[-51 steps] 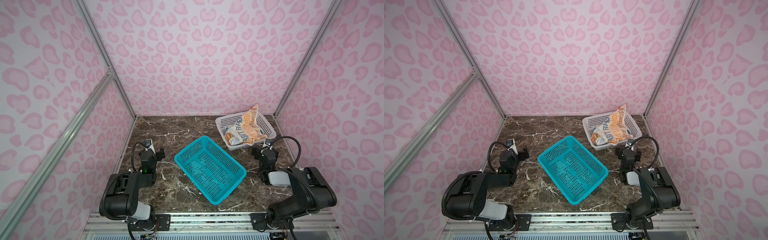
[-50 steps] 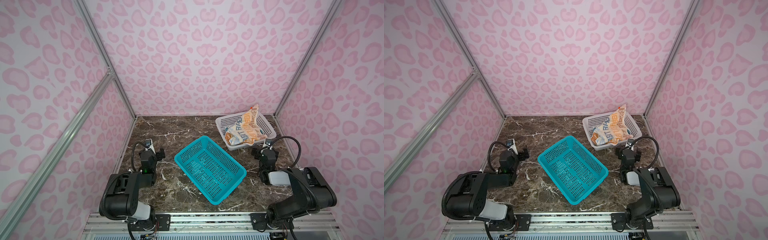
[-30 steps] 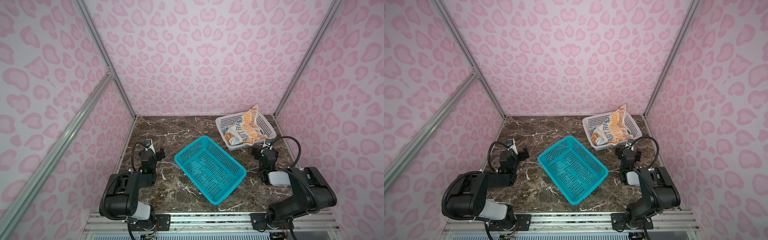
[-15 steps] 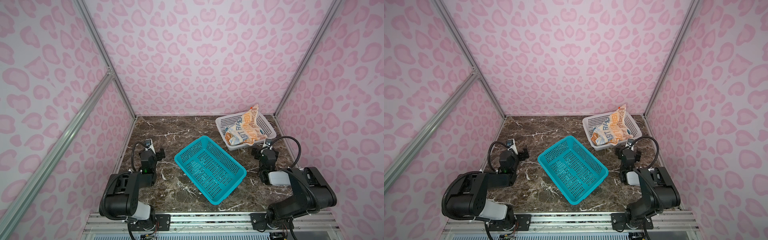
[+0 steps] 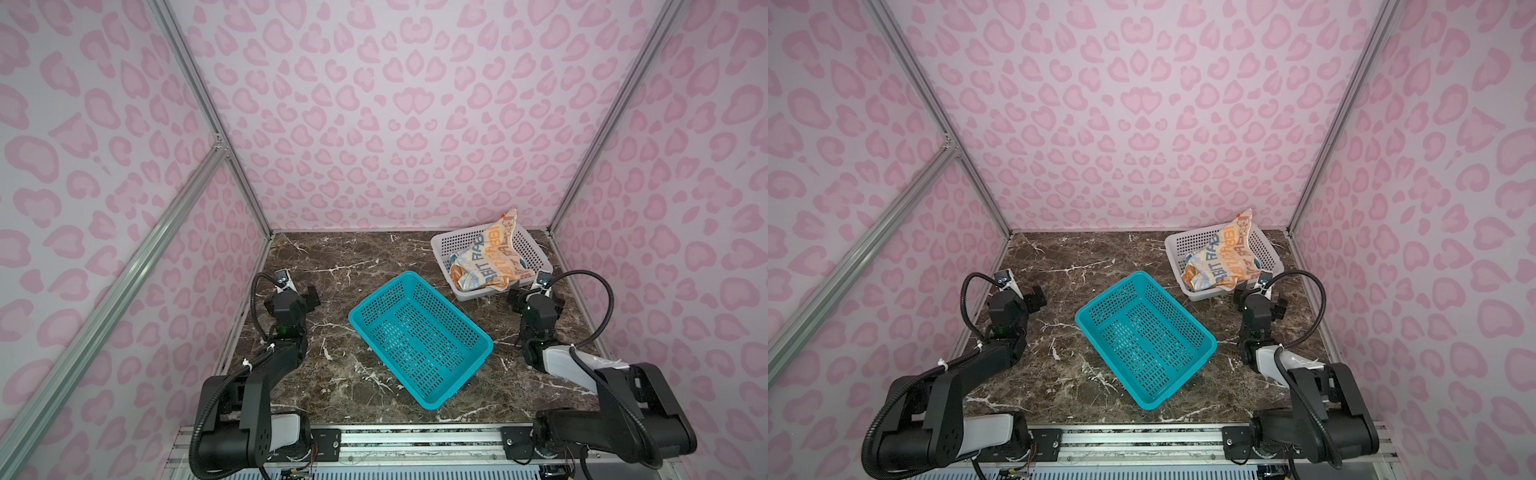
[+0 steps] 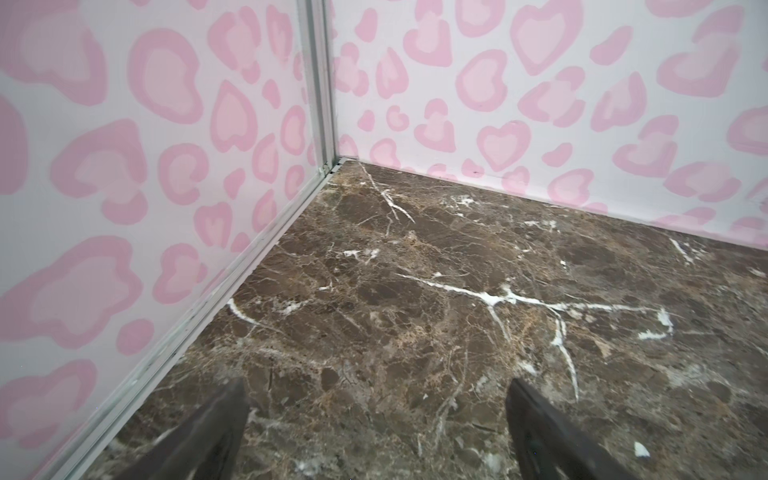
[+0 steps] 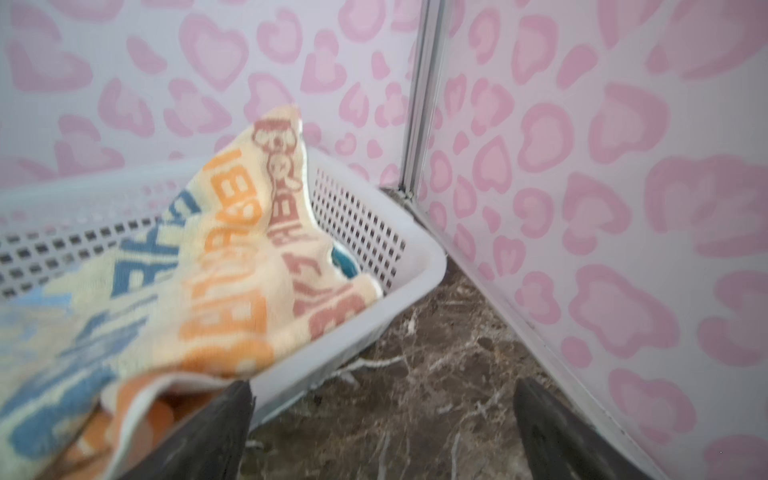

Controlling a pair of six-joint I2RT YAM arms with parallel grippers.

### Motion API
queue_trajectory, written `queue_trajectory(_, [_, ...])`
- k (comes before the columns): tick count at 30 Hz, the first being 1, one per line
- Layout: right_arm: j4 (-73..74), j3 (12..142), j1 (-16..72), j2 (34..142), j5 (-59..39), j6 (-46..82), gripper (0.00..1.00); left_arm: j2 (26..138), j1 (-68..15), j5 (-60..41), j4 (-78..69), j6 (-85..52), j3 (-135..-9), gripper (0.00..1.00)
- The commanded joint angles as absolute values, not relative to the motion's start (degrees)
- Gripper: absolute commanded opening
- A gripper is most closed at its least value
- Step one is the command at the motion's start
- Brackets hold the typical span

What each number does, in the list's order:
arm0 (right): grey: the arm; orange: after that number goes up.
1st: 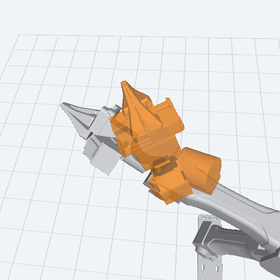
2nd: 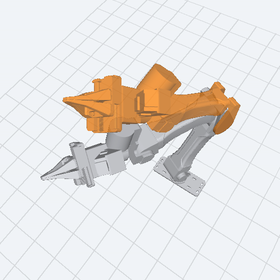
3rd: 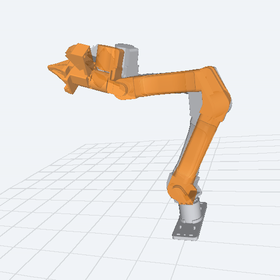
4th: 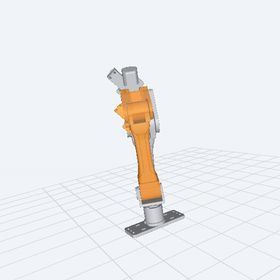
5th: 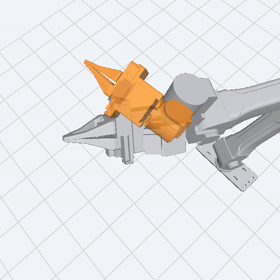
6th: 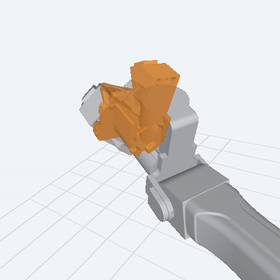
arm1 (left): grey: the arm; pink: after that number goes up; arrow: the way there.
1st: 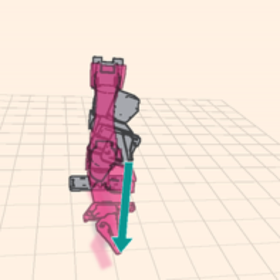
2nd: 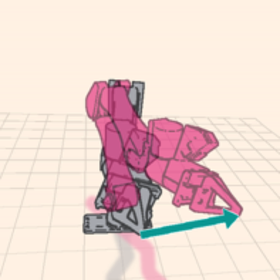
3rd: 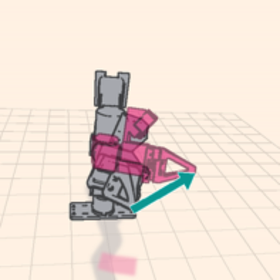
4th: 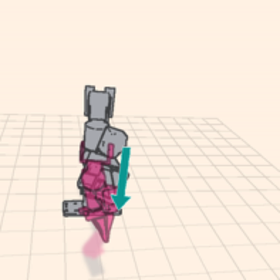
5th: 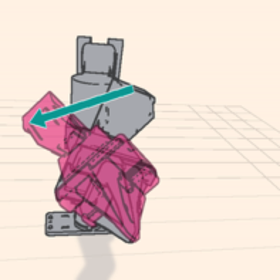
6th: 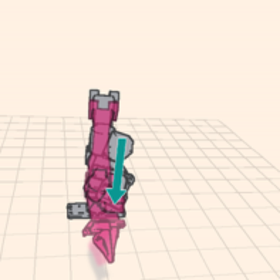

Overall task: Fold and stack the towels
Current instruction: 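Reach both grippers toward the teal basket's near and far rims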

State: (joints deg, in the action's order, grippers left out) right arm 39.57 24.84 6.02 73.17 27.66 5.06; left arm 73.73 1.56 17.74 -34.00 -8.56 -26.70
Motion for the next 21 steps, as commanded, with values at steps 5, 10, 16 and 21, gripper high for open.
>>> queue_trajectory(5, [0.2,37.4,4.1,68.6,42.5,24.0,1.0,69.2,1.8,21.0,-6.9,-21.4,-39.3,0.97])
queue_trajectory(10, [-7.5,40.1,0.7,64.0,22.5,27.4,1.0,67.0,0.8,10.9,11.9,-30.0,-47.9,0.97])
queue_trajectory(16, [-16.8,43.9,6.2,63.6,10.9,31.0,1.0,58.1,-4.7,3.1,19.0,-33.3,-48.2,0.97])
queue_trajectory(21, [-20.3,45.5,18.9,64.3,9.8,32.1,1.0,55.8,-13.2,1.4,23.5,-33.7,-48.9,0.97])
